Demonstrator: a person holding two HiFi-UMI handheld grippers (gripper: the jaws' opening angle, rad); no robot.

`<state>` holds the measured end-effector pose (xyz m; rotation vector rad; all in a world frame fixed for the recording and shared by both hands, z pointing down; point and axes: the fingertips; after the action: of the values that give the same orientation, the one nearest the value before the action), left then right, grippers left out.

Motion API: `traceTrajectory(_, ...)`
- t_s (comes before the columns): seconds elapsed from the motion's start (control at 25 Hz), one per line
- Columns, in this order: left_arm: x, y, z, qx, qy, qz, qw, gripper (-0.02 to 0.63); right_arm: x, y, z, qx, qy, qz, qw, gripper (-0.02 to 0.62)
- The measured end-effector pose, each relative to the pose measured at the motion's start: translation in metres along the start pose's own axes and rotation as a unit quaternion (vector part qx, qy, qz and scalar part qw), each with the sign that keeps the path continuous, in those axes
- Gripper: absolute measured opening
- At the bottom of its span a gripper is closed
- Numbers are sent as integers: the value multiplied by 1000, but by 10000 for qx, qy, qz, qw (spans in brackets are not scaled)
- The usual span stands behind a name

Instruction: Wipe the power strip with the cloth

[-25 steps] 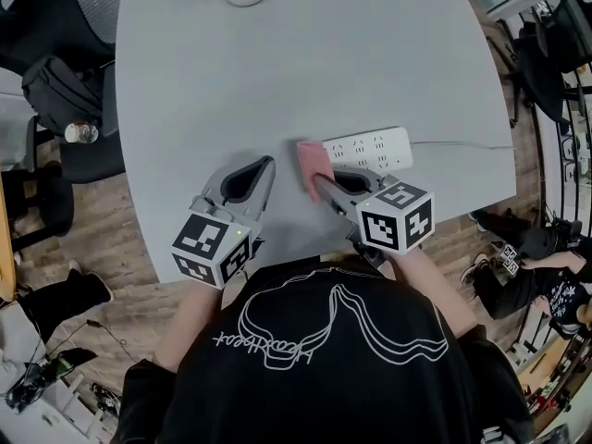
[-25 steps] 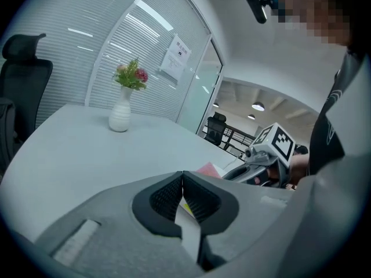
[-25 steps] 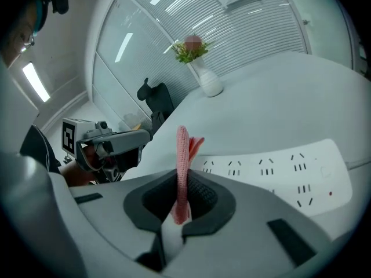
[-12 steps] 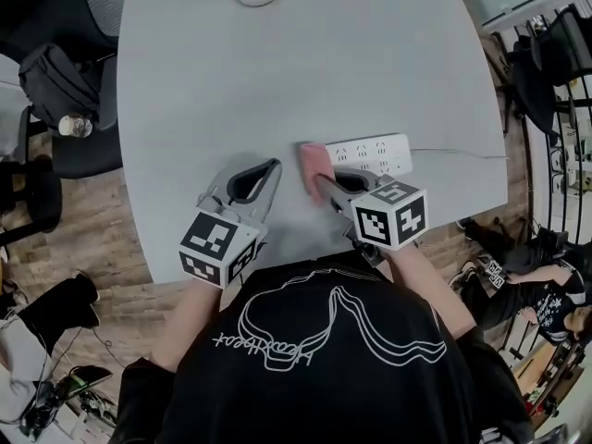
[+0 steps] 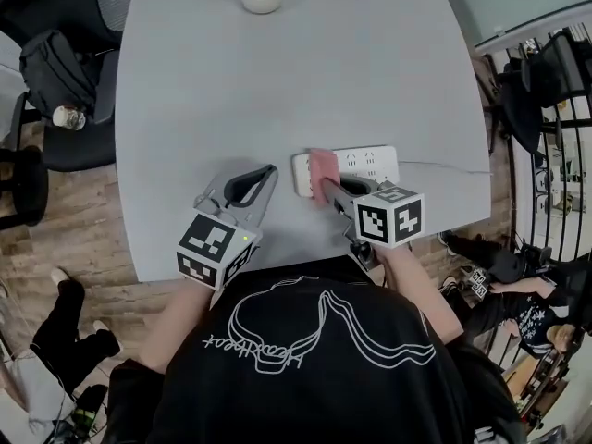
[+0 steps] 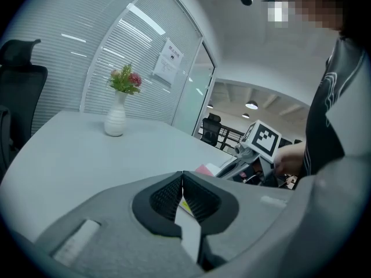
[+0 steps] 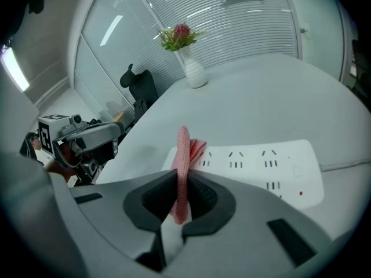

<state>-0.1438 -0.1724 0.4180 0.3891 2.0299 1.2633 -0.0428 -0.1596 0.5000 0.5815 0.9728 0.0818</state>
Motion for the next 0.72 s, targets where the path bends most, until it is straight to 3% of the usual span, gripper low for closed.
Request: traceTrajectory(0.72, 1, 11, 5, 95, 80, -175, 9998, 11, 66, 7, 110, -714, 1144, 349, 9903, 38)
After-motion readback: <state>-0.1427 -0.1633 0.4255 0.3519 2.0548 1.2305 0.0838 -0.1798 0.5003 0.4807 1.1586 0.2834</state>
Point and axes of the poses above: the fingertips, and each gripper's own axes: x backward along the fingers, z to its right, y out of its underside, and after that the axes turned 1 degree about -z, right-handed
